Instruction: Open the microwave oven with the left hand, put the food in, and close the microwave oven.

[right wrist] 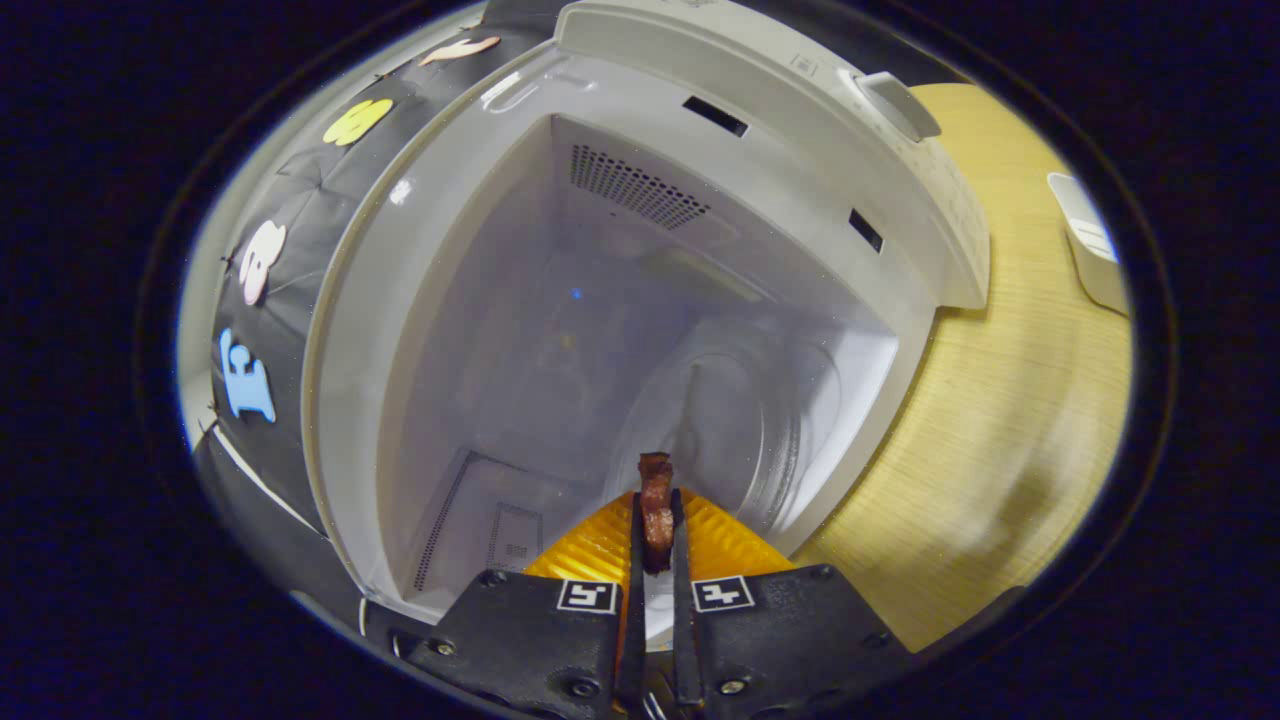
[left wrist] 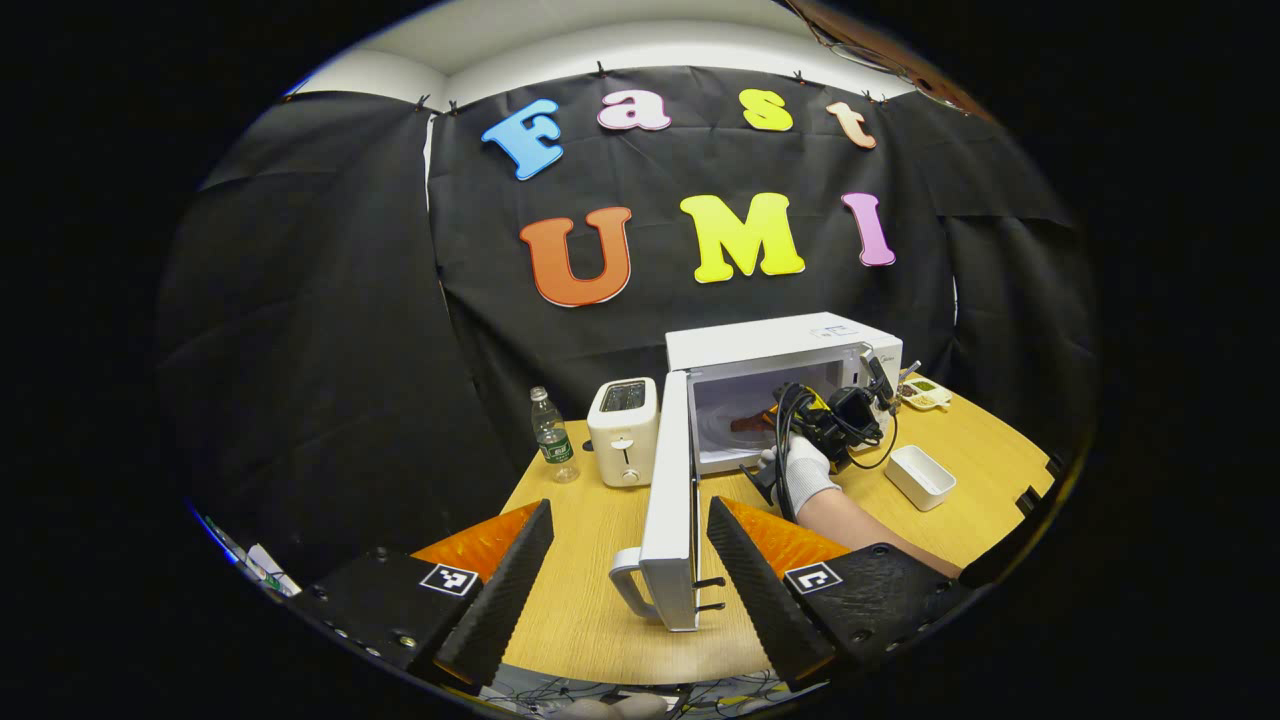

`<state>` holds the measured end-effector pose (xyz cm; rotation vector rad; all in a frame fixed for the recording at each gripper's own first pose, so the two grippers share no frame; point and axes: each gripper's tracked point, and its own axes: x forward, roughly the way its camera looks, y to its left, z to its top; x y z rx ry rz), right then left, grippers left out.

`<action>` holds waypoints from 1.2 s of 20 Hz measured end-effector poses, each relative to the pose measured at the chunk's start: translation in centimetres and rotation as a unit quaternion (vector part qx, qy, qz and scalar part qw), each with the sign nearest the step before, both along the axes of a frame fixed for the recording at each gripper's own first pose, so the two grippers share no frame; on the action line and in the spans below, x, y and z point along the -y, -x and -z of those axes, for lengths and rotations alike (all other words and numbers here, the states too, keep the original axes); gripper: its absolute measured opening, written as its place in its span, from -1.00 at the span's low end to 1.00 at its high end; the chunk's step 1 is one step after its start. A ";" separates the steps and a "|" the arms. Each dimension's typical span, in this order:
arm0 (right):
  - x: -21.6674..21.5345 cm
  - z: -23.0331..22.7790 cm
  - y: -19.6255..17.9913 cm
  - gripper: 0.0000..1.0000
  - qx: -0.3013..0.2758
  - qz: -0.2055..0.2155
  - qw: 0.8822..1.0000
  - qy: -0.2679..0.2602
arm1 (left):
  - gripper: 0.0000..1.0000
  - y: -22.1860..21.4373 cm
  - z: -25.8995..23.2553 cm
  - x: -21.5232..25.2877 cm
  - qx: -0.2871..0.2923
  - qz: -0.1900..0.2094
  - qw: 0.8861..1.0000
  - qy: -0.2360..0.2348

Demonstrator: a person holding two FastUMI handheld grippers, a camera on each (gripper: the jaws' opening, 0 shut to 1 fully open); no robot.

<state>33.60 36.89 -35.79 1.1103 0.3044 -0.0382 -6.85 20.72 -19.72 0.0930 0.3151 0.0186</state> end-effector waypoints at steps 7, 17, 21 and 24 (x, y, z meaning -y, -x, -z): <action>1.3 0.6 0.1 -0.40 -0.006 -0.006 0.977 0.214 | 0.91 -0.6 0.0 -0.9 0.004 -0.005 1.000 0.003; 3.2 0.7 0.7 0.49 -0.010 -0.019 0.938 0.347 | 0.91 -0.7 -0.3 -0.6 0.017 -0.010 1.000 -0.003; 3.0 -0.7 0.8 0.84 0.015 -0.026 0.932 0.361 | 0.91 -0.6 -0.4 -0.2 0.015 -0.010 1.000 -0.009; 2.8 -2.2 1.9 0.88 0.019 -0.045 0.930 0.364 | 0.91 -0.8 -1.0 0.0 0.021 -0.010 1.000 -0.013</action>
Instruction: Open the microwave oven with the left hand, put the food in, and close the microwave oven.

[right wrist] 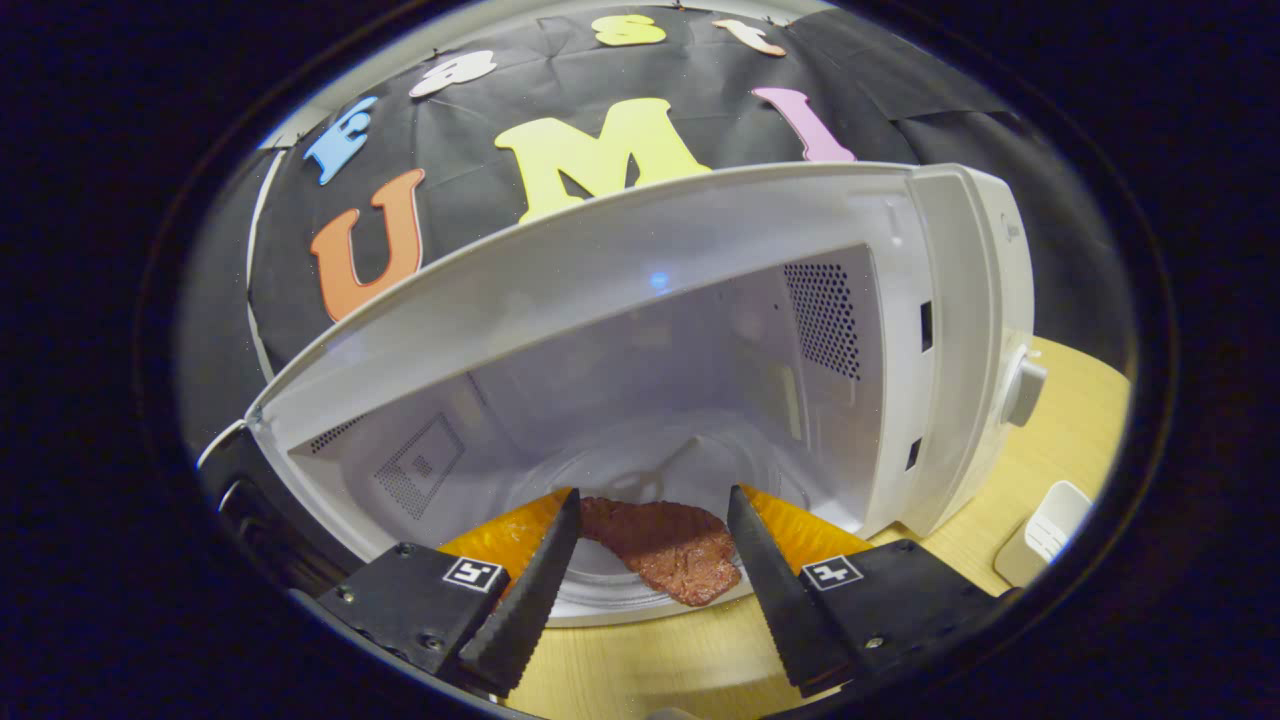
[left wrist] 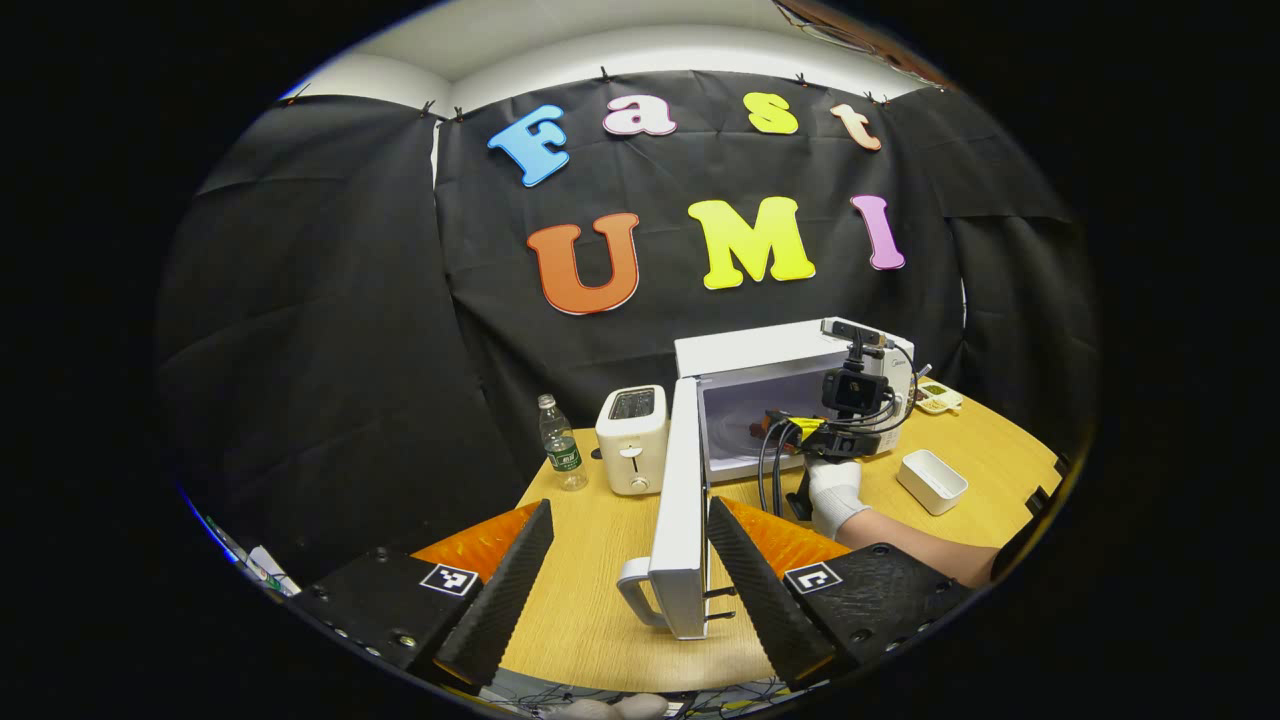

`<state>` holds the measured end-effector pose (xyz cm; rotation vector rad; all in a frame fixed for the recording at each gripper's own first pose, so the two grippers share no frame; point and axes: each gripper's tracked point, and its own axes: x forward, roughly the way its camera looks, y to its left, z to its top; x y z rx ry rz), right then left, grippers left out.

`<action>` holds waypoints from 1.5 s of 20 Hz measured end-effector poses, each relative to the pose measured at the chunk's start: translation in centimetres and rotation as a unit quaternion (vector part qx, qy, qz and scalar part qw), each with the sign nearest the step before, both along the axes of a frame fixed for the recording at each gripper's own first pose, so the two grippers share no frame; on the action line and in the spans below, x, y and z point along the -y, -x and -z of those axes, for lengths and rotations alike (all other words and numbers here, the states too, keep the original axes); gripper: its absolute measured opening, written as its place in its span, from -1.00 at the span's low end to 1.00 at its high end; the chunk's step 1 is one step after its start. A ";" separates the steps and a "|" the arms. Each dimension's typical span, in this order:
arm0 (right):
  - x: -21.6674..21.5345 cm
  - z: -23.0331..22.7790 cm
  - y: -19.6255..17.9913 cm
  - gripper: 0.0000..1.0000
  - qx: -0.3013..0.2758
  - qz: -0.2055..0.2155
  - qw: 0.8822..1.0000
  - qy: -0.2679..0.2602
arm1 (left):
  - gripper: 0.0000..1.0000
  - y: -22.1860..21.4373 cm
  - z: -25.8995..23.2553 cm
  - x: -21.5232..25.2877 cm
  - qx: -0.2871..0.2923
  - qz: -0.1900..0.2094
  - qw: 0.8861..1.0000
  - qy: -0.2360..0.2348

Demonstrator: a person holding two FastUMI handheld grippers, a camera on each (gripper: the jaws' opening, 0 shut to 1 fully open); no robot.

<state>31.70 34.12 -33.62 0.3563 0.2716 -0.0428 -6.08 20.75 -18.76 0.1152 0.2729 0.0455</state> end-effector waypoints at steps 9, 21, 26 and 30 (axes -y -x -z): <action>4.1 -12.5 10.9 0.80 0.030 -0.088 0.992 0.089 | 0.91 -0.3 -4.4 -2.6 0.052 -0.023 0.998 0.005; 13.1 -19.8 29.5 1.00 -0.019 -0.131 0.986 0.097 | 0.91 -0.8 -1.4 -7.9 0.065 -0.065 0.996 0.014; 15.1 -19.4 33.8 0.82 -0.039 -0.130 0.984 0.117 | 0.43 -0.8 1.9 -8.3 0.051 -0.057 0.997 0.024; 15.8 -18.9 35.0 0.80 -0.056 -0.125 0.987 0.087 | -0.17 -1.3 4.9 -7.2 0.035 -0.035 0.997 0.063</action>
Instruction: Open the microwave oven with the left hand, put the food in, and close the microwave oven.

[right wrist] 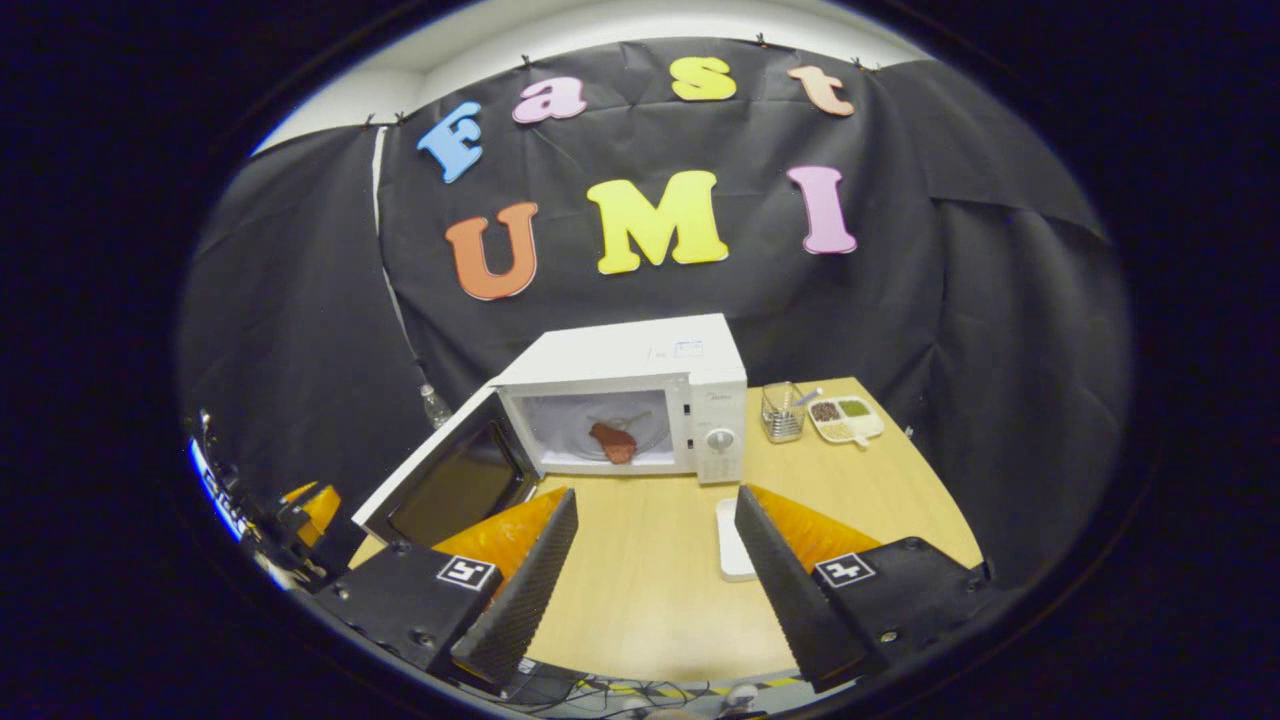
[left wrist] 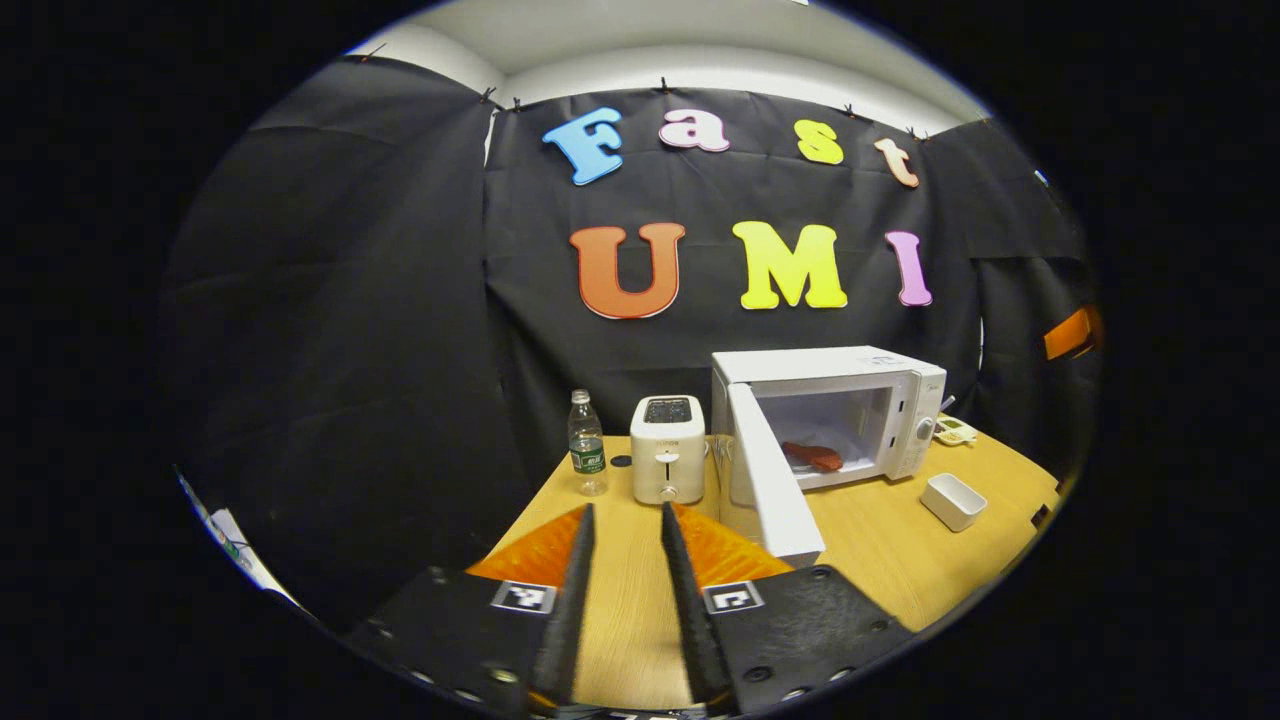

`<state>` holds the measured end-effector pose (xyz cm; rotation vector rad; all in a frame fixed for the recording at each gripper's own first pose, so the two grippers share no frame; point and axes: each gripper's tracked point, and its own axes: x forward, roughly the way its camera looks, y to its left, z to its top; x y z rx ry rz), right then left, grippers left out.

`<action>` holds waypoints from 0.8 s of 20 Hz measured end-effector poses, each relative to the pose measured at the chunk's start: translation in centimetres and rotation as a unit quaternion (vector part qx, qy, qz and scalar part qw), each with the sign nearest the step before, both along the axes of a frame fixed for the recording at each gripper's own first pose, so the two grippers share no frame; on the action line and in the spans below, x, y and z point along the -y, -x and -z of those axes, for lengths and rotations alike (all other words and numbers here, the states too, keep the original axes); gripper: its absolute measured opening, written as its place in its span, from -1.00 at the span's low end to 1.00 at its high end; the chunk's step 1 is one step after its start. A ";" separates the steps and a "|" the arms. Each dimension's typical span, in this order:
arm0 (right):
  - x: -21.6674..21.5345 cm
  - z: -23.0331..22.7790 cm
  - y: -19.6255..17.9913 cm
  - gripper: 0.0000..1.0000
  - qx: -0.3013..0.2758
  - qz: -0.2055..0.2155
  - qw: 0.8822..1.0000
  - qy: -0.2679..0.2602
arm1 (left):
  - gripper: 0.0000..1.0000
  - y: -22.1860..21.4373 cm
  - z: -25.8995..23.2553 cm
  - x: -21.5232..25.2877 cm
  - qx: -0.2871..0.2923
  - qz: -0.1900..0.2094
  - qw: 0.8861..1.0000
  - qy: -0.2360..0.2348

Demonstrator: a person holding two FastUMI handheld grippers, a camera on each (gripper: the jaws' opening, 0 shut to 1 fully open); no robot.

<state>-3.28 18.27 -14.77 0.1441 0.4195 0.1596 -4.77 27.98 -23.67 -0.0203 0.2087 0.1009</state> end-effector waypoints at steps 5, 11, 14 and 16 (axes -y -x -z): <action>1.0 -0.4 0.5 1.00 0.000 0.009 1.000 0.006 | -1.00 -1.0 4.1 -1.0 -0.022 -0.019 0.999 0.012; 2.3 0.6 1.4 1.00 -0.011 0.024 1.000 0.009 | -1.00 -2.3 6.3 0.5 -0.044 0.010 0.999 -0.008; 2.7 1.4 1.9 0.80 -0.017 0.026 0.999 0.008 | -1.00 -2.6 6.9 1.7 -0.048 0.021 0.999 -0.013; 3.1 1.7 2.1 0.80 -0.018 0.028 0.999 0.004 | -1.00 -2.5 6.9 2.4 -0.049 0.019 0.998 -0.026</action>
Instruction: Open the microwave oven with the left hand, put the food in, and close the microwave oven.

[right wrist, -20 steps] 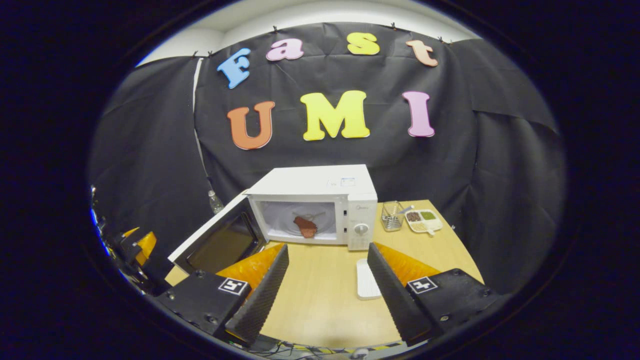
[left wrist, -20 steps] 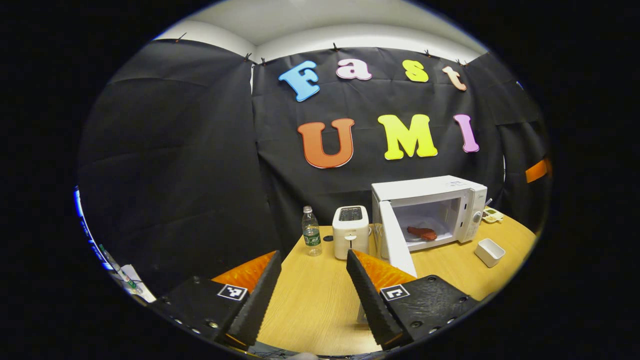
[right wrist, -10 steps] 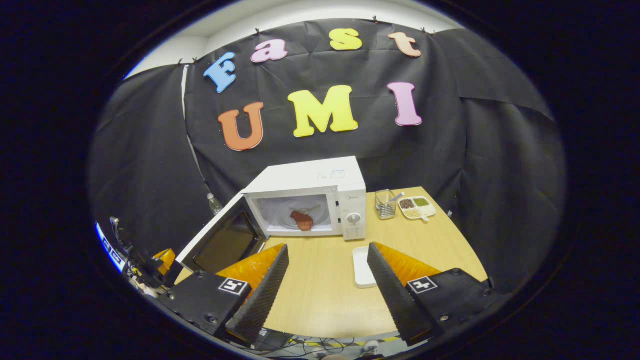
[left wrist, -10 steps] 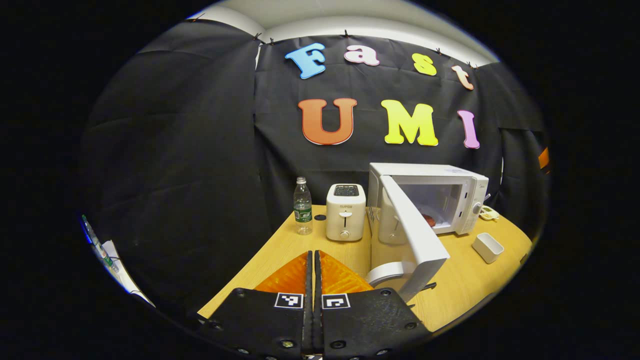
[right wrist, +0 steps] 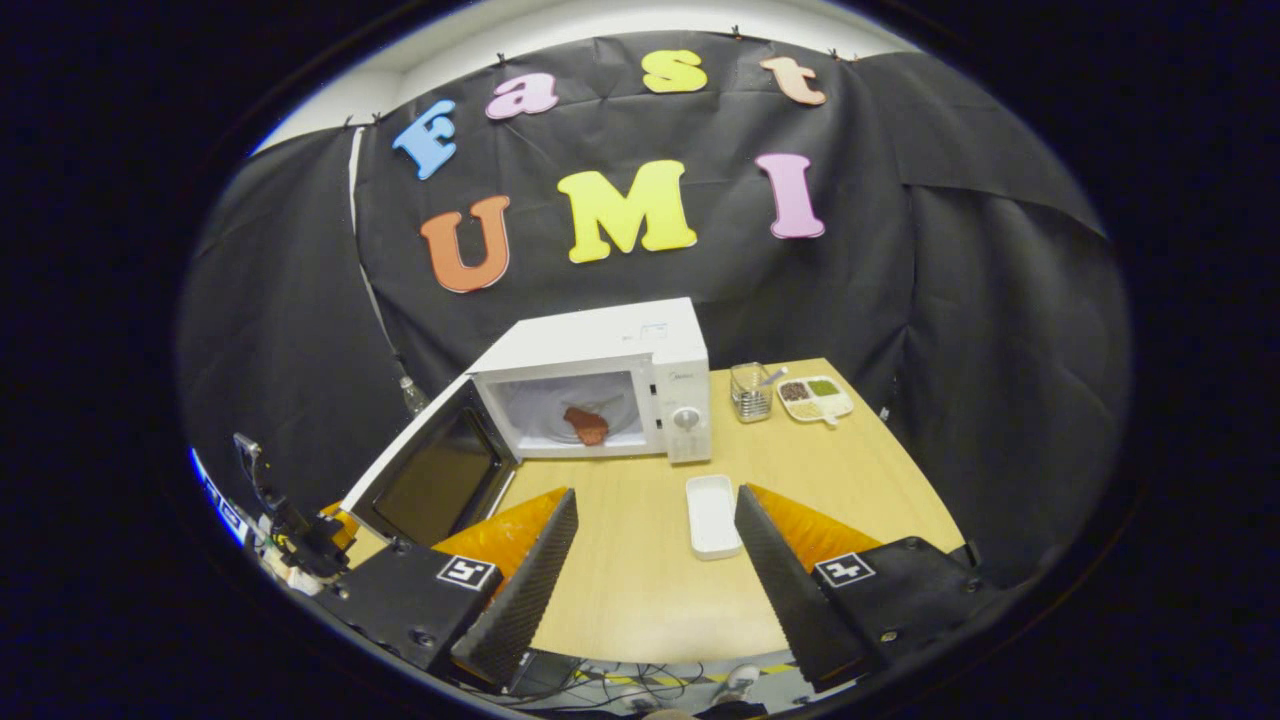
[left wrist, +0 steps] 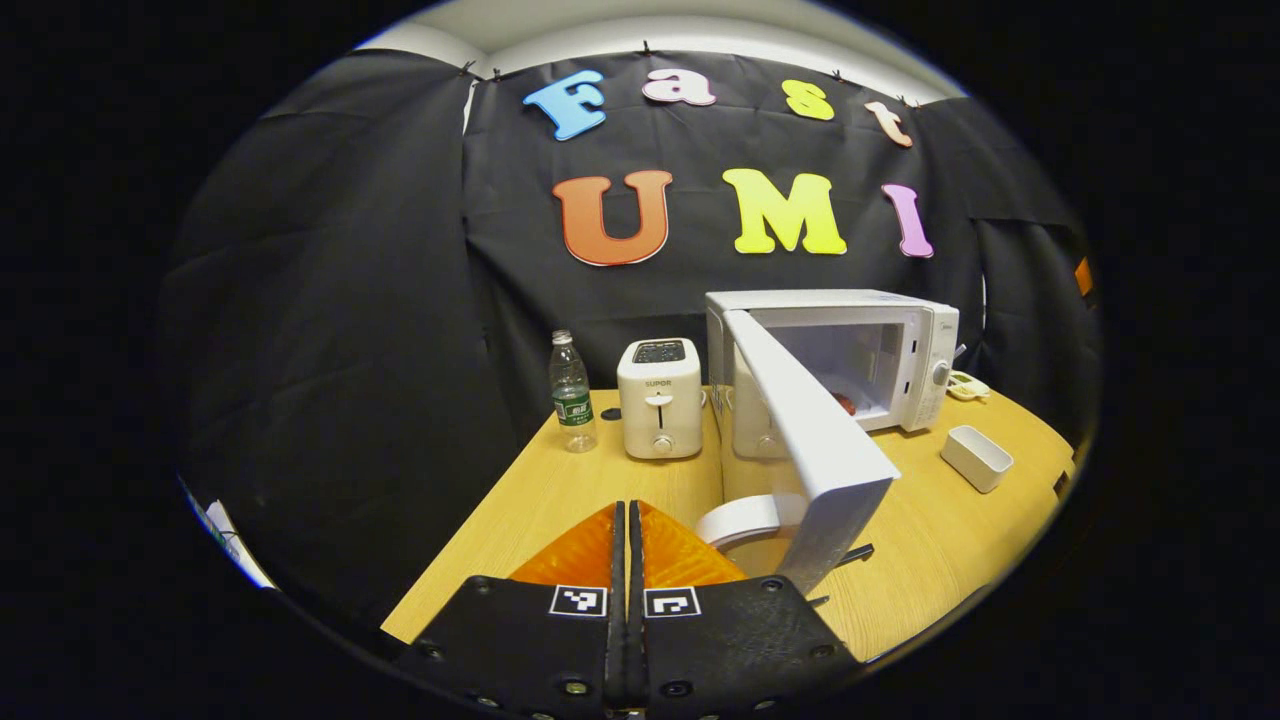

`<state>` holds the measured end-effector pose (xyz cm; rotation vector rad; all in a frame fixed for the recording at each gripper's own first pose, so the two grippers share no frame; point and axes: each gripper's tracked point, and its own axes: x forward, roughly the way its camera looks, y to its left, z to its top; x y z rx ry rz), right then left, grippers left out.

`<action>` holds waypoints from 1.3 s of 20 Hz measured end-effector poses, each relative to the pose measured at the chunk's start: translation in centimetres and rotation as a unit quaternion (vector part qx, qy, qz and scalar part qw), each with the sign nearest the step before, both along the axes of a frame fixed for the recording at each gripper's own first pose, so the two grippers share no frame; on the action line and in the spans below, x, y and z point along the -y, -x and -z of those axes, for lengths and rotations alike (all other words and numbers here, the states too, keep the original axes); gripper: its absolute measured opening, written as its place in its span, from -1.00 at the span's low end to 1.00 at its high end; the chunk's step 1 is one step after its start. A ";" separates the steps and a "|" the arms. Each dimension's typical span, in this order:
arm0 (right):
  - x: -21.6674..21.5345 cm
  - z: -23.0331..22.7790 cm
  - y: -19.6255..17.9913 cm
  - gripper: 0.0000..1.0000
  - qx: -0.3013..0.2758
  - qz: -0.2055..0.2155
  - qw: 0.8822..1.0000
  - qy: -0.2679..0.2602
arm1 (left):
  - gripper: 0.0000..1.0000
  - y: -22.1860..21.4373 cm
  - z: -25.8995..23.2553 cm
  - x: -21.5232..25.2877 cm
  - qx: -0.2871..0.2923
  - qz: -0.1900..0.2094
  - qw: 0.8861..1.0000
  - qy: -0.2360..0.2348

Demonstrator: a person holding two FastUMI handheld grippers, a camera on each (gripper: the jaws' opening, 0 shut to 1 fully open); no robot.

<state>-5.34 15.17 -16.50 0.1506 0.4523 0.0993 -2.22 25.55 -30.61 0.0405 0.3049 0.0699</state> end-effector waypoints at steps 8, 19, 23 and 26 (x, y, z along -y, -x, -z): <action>2.5 1.2 -0.9 1.00 -0.006 -0.017 1.000 -0.023 | -1.00 0.1 -0.1 7.2 -0.008 0.028 1.000 0.010; 10.4 3.4 -3.5 1.00 -0.025 0.007 0.999 -0.031 | -1.00 -4.7 -1.0 22.3 0.001 0.114 0.993 0.021; 12.8 3.7 -4.9 1.00 -0.026 0.013 0.999 -0.021 | -1.00 -7.5 -1.1 26.5 0.003 0.135 0.991 0.025; 14.1 3.6 -6.0 1.00 -0.031 0.013 0.999 -0.017 | -1.00 -9.5 -1.0 29.0 0.006 0.147 0.989 0.029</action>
